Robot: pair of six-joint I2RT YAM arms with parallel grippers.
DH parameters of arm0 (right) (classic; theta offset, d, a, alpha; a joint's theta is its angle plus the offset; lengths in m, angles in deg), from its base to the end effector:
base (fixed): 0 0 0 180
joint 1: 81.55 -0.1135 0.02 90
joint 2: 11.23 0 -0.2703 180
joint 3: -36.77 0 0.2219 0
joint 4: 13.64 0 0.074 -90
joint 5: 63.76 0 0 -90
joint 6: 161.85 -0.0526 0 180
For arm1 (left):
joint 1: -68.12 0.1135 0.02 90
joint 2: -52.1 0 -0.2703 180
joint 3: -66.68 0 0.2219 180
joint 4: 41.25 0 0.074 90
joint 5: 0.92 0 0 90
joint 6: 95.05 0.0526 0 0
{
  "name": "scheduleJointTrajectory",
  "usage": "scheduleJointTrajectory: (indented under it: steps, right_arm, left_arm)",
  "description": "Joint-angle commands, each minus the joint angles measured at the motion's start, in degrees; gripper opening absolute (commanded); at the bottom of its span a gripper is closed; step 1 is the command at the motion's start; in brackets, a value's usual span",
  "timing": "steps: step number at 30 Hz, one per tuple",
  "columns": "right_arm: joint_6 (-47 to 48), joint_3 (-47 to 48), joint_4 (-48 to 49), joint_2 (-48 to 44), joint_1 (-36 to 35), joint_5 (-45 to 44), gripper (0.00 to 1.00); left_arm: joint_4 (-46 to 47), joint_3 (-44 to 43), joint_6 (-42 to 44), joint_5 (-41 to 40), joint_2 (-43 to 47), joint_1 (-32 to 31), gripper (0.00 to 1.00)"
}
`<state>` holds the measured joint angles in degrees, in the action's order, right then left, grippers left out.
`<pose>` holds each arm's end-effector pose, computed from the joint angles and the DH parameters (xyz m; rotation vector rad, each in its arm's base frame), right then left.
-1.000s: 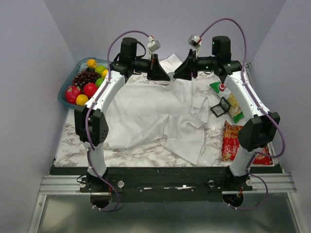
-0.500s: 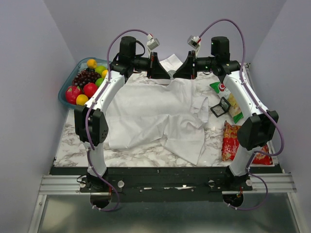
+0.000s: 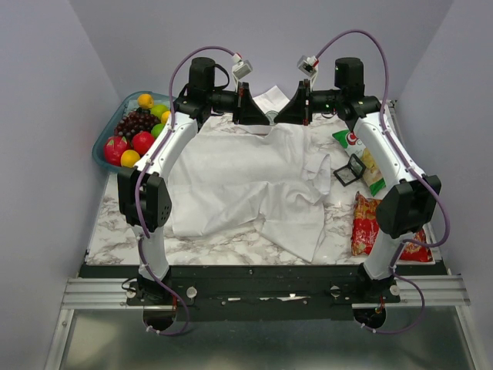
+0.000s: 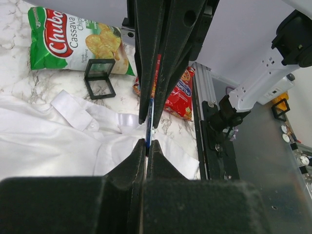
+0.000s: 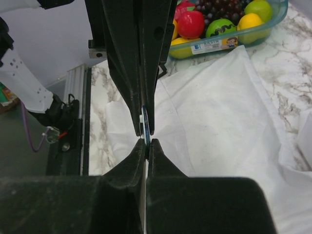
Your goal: Remove the brooch from the garment
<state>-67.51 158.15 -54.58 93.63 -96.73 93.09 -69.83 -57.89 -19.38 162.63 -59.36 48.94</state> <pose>0.3621 0.1483 0.3987 -1.0416 1.6166 1.2706 0.3808 -0.1859 0.3917 1.0193 1.6280 -1.5612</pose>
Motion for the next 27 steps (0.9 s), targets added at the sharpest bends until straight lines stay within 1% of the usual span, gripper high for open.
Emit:
scheduleJointTrajectory:
  steps: [1,3,4,5,6,8,9,11,12,14,15,17,18,19,20,21,22,23,24,25,26,27]
  right_arm:
    - [-2.0,-0.1,3.0,1.0,-0.3,0.0,0.0]
    - [-3.9,-0.6,3.8,0.9,-0.2,-2.4,0.0]
    - [-4.0,-0.7,3.9,0.8,-0.3,-3.6,0.0]
    - [-4.0,-0.7,3.9,0.5,-0.2,-3.8,0.01]
    - [-4.0,-0.7,3.9,0.4,-0.2,-4.1,0.0]
    - [-4.0,-0.9,4.0,0.1,-0.3,-4.7,0.0]
    - [-3.9,-1.3,4.1,0.0,-0.3,-5.0,0.0]
    - [-3.8,-1.7,4.1,-0.3,-0.3,-5.9,0.0]
    - [-3.7,-2.0,4.1,-0.7,-0.3,-6.5,0.0]
    - [-3.3,-3.0,3.8,-1.5,-0.2,-8.0,0.01]
    - [-2.3,-3.4,3.5,-2.3,-0.2,-8.7,0.0]
    - [-0.9,-4.9,2.4,-3.5,0.1,-11.0,0.01]
    - [0.3,-5.7,2.0,-4.1,0.1,-11.6,0.0]
    - [1.1,-6.3,1.4,-5.4,0.4,-13.7,0.0]
    - [2.2,-7.8,-0.7,-6.2,1.0,-14.8,0.0]
    - [5.6,-8.6,-1.9,-6.9,1.3,-16.2,0.0]
    - [8.1,-9.3,-3.6,-8.4,1.6,-19.5,0.01]
    - [10.9,-11.3,-7.1,-9.3,2.3,-21.6,0.01]
    - [16.3,-12.3,-8.7,-10.0,2.5,-23.9,0.0]
    - [19.0,-13.5,-10.4,-10.5,2.7,-29.8,0.0]
    - [21.7,-14.4,-13.9,-11.2,2.8,-33.2,0.0]
    - [26.1,-16.7,-15.4,-11.3,2.8,-36.3,0.0]
  left_arm:
    - [-1.1,0.2,1.2,0.6,-0.6,-0.2,0.0]
    - [-2.5,-0.2,2.8,-2.0,-0.9,-0.2,0.0]
    - [-4.4,-0.3,3.6,-3.4,-0.9,-0.2,0.02]
    - [-5.4,-0.5,4.3,-4.6,-0.9,-0.2,0.07]
    - [-6.4,-0.8,4.9,-7.0,-1.0,-0.2,0.18]
    - [-7.9,-1.0,6.2,-8.6,-0.7,-0.2,0.3]
    - [-8.1,-1.0,6.4,-9.9,-0.6,-0.2,0.39]
    - [-8.9,-0.8,6.7,-10.9,-0.3,-0.2,0.47]
    - [-9.2,-0.7,6.9,-11.2,-0.2,-0.2,0.54]
    - [-10.5,-0.4,7.9,-13.3,0.4,-0.2,0.6]
    - [-11.1,0.1,8.3,-14.2,0.7,-0.2,0.66]
    - [-13.5,1.4,11.1,-17.8,1.7,-0.2,0.71]
    - [-14.5,2.0,13.1,-19.1,2.0,-0.2,0.98]
    - [-17.3,3.4,14.5,-20.7,2.3,-0.4,0.99]
    - [-18.7,4.1,17.1,-24.9,2.9,-0.5,0.99]
    - [-19.9,5.1,20.4,-26.8,3.2,-0.6,0.99]
    - [-21.2,7.3,21.3,-28.5,3.4,-0.6,0.99]
    - [-21.8,8.6,22.2,-33.3,3.8,-0.5,0.99]
    - [-22.2,9.9,22.8,-35.5,4.0,-0.5,0.99]
    - [-22.5,12.4,23.5,-38.2,4.1,-0.5,0.99]
    - [-22.9,13.6,23.9,-40.2,3.9,-0.5,0.99]
    - [-23.4,14.5,24.5,-42.4,3.7,-0.4,0.99]
